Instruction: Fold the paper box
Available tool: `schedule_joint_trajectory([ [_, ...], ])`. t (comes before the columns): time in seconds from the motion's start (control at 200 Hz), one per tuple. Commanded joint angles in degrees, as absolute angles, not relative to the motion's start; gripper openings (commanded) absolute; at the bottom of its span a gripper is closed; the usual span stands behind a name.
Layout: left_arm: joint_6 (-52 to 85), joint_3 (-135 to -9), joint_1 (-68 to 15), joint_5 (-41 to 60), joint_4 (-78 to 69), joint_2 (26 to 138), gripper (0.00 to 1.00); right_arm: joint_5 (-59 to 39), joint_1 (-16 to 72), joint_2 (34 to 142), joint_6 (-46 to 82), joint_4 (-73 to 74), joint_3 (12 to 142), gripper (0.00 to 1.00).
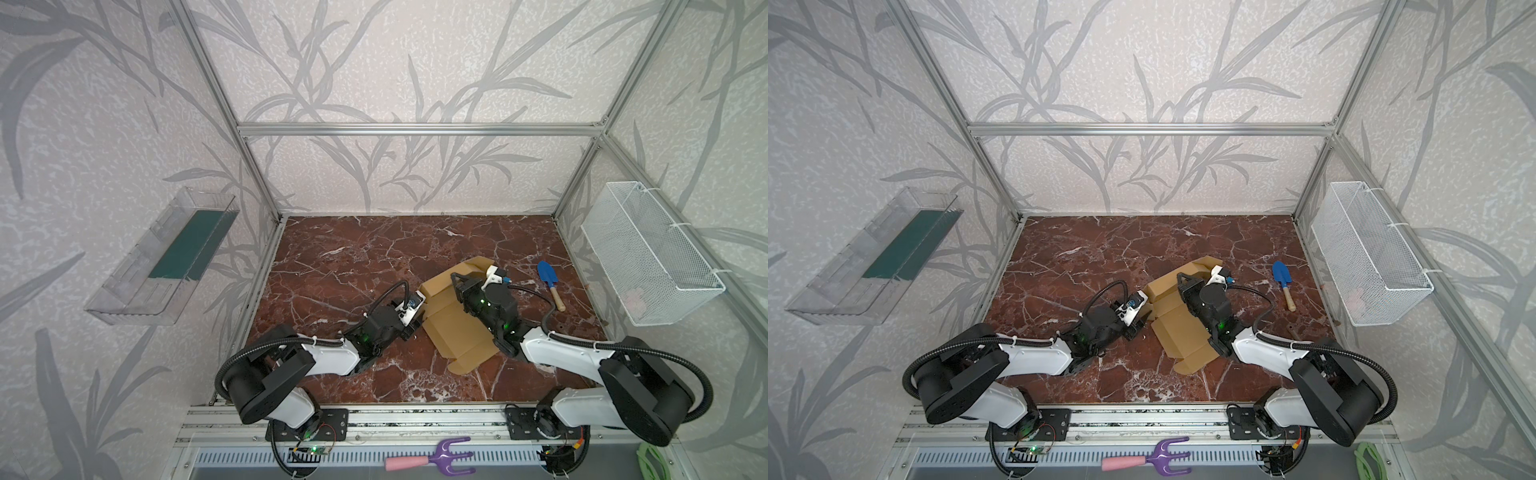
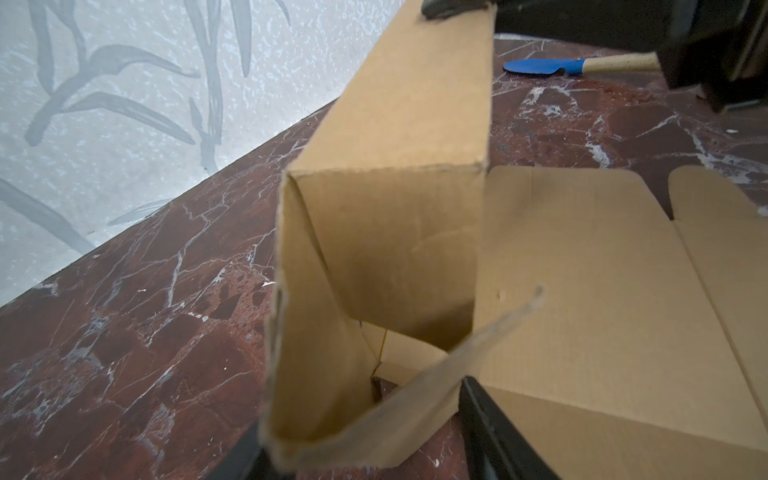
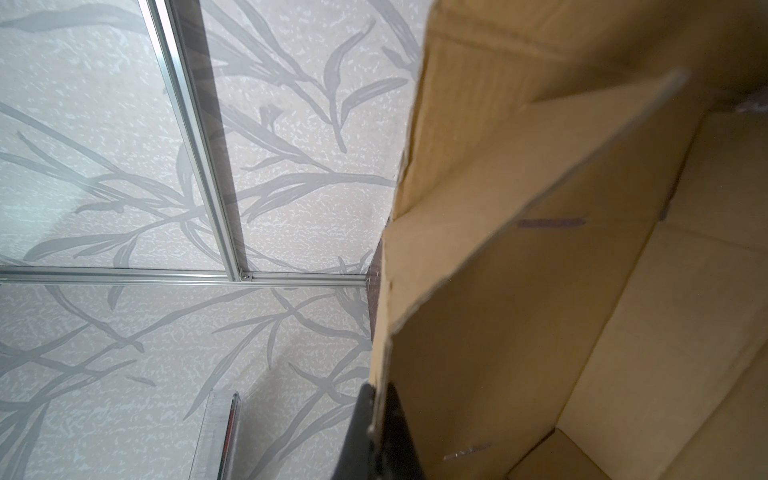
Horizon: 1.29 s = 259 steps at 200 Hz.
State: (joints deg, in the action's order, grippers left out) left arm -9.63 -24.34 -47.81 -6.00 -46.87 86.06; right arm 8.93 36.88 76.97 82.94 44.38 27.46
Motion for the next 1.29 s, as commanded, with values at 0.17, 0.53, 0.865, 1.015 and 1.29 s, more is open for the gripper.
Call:
schedule_joint_trajectory([
  [0.17,-8.2,-25.7,-47.5,-5.0,-48.8,85.4,0.58,8.6,37.9,77.4,82.7,45.0,27.4,0.0],
  [0.53,-4.6,-26.3,-47.5,-4.3,-50.5,85.9,0.53,11.5,39.6,76.9,82.8,43.4,27.9,0.0],
  [0.865,-1.7,-25.9,-48.2,-3.0,-51.2,86.2,0.49,16.1,42.2,75.7,82.8,39.1,28.6,0.0],
  [1.015,-1.0,-26.2,-48.8,-4.3,-52.0,86.6,0.47,18.2,43.1,75.4,83.6,38.0,28.8,0.0],
  [1.29,1.0,-26.5,-50.7,-6.5,-52.1,86.0,0.47,21.1,44.3,75.0,83.8,33.9,31.3,0.0],
])
